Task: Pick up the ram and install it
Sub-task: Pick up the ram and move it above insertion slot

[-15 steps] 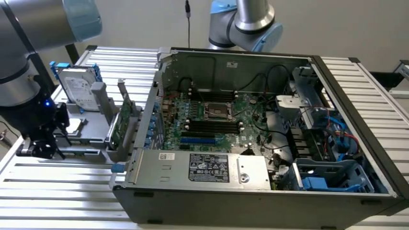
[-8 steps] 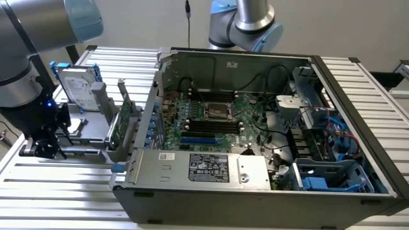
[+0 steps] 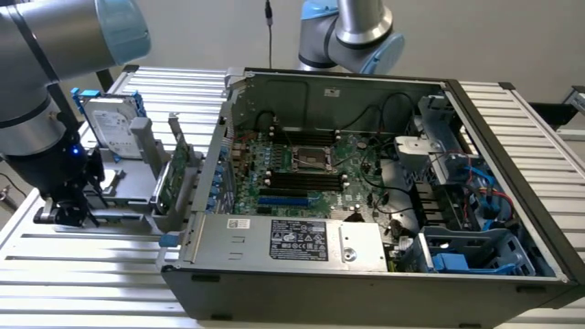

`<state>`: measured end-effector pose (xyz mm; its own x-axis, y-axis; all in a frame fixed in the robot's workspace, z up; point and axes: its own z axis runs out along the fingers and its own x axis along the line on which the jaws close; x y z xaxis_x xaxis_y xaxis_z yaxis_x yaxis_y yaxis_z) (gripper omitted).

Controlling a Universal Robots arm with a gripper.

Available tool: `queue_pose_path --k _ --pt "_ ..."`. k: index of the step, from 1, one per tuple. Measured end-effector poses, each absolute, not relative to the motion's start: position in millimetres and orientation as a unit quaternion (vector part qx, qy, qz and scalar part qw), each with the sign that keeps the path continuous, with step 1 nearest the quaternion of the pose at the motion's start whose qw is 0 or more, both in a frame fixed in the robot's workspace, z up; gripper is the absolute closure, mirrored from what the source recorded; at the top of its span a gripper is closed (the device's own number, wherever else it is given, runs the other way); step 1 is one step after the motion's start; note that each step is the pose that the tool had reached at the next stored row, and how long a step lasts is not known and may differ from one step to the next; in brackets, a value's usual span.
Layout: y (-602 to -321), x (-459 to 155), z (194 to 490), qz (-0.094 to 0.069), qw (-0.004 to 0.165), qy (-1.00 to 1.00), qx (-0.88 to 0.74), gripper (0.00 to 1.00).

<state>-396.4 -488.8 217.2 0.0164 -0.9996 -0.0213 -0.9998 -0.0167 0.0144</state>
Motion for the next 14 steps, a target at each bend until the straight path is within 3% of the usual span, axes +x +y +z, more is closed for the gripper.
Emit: queue_pose_path --k 14 --pt "-478.3 -397.4 206.8 0.02 0.003 0.701 -0.713 0.58"
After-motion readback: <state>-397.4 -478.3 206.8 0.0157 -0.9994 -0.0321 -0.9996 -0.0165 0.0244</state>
